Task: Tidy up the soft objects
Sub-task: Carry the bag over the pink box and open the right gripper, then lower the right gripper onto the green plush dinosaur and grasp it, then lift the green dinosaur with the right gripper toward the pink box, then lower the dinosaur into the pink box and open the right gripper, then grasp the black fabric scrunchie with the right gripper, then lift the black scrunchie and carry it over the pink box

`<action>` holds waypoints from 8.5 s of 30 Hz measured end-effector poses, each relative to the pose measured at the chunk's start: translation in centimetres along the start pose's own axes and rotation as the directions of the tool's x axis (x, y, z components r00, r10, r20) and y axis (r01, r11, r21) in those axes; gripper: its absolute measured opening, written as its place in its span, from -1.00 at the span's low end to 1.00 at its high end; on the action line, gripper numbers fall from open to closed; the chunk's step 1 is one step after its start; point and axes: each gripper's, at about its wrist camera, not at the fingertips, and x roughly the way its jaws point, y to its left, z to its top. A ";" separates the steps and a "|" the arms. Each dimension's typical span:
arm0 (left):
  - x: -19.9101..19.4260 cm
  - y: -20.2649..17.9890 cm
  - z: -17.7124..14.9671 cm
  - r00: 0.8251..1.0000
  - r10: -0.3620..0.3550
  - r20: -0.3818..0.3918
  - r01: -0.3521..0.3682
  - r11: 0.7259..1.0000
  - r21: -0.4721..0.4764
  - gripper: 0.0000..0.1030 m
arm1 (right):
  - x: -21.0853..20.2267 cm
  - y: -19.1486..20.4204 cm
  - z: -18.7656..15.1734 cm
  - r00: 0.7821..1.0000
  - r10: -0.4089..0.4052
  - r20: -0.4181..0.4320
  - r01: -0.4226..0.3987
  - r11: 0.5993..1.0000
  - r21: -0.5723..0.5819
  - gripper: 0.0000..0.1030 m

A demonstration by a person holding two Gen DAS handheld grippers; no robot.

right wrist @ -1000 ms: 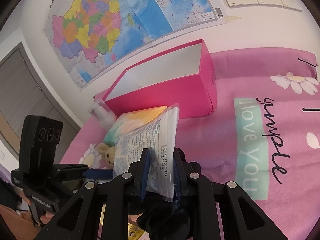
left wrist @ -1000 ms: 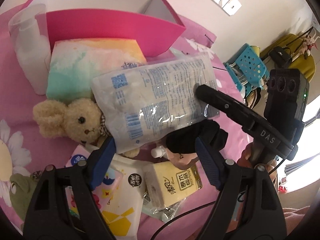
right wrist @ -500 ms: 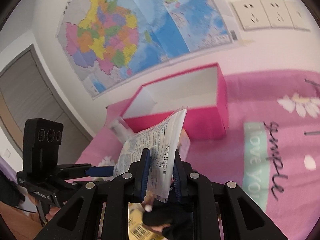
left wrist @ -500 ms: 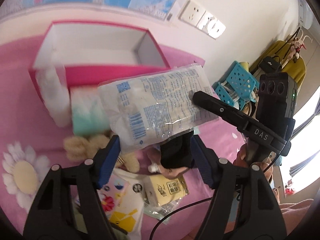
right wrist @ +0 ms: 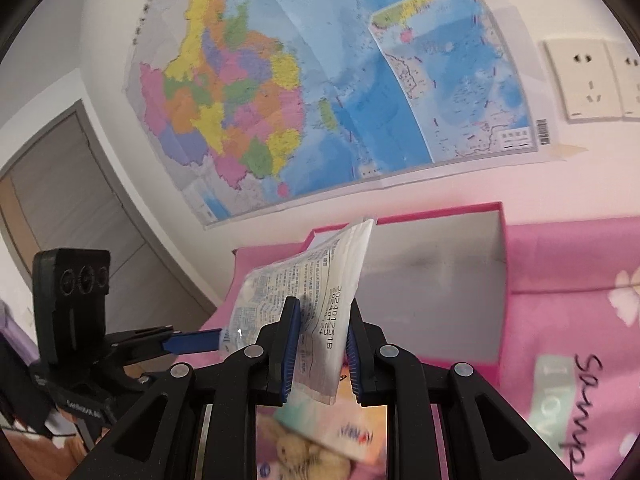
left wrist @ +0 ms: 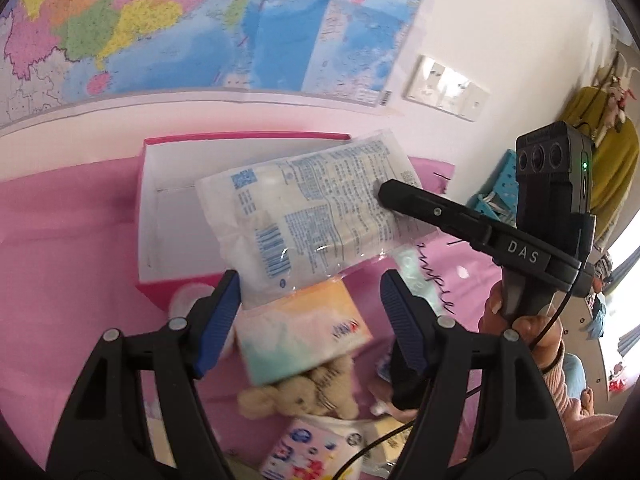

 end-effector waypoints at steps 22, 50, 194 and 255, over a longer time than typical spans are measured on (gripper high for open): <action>4.2 6.8 1.6 0.991 0.126 -0.039 -0.129 0.987 -0.094 0.37 | 12.4 -4.7 1.3 0.922 -0.265 -0.281 0.279 0.960 0.009 0.16; -5.2 7.3 -12.8 0.988 0.155 0.027 -0.151 0.982 -0.112 0.38 | -1.0 11.1 -13.0 0.934 0.085 -0.346 -0.173 0.957 -0.233 0.27; -2.5 -3.1 -5.5 0.990 -0.050 0.130 0.025 0.981 0.190 0.46 | -2.2 0.9 -1.5 0.994 -0.032 -0.106 0.023 0.996 -0.087 0.42; 5.0 -10.2 -10.9 0.948 -0.268 -0.173 0.298 0.937 0.180 -0.27 | -8.4 -2.3 -10.5 0.992 -0.026 -0.126 0.026 1.000 0.003 -0.83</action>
